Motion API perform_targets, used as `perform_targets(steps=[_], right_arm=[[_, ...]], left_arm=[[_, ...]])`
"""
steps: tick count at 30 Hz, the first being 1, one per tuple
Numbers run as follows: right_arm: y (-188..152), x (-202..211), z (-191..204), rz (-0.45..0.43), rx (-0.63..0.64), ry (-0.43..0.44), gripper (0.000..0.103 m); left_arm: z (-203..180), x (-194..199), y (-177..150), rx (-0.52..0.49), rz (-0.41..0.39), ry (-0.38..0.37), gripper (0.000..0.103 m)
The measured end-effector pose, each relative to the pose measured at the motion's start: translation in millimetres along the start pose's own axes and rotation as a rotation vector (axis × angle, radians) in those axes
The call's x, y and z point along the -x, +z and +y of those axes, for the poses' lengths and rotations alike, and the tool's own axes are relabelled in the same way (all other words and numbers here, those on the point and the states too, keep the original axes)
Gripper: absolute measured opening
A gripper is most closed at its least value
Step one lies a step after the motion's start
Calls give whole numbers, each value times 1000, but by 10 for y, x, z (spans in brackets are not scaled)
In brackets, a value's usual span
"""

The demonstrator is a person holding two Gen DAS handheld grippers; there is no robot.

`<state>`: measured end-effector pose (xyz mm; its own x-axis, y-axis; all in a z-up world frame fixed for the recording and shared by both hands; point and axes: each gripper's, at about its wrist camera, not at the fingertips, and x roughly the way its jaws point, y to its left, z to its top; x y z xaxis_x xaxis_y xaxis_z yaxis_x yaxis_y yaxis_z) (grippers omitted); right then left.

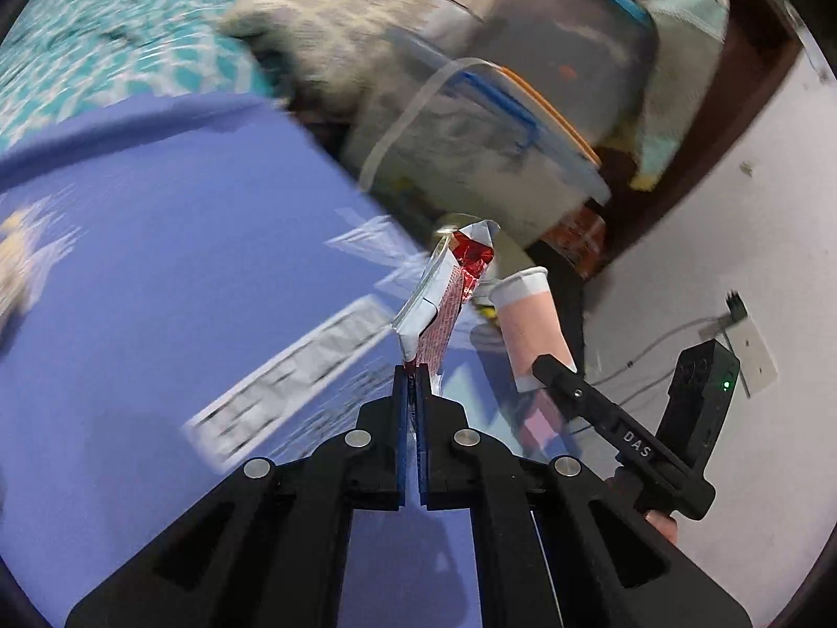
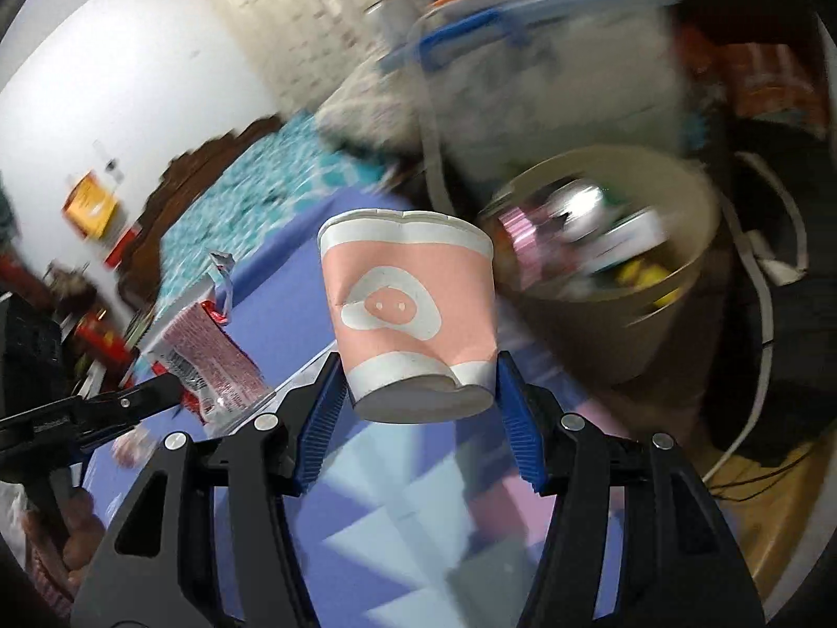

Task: Collect trash
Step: 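Carry the packet and pink cup with both tools to the beige bin, then open both tools over the beige bin to drop the packet and cup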

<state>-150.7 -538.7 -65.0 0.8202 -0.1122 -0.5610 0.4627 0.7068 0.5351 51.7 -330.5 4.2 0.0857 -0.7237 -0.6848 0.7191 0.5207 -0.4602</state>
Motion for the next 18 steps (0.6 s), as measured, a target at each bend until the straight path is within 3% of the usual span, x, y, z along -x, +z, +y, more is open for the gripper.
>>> perform_targets(steps=[6,10,12,13,15,18], right_arm=[[483,-66,-737,-48,-90,-123,60],[702,-277,-1018,-49,-113,-151,64],[763,-404,-1059,-44,-109,-151,80],[800,-483,-1075,-12,-109,-137,81],[823,-565,-1054,4,-110,-124,81],[806,-397,-1022,-75,-87,-166,81]], left_arm=[[-721,-857,582,-120,71,-34,2],[-976,-1371,813,-151,102,-12,3],[-1055,-1633,901,-160,116,13,4],[-1068,-1721,927,-160,125,23,8],[-1061,-1916,961,-145,159,70,53],[-967,-1968,921,-119,165,97,52]])
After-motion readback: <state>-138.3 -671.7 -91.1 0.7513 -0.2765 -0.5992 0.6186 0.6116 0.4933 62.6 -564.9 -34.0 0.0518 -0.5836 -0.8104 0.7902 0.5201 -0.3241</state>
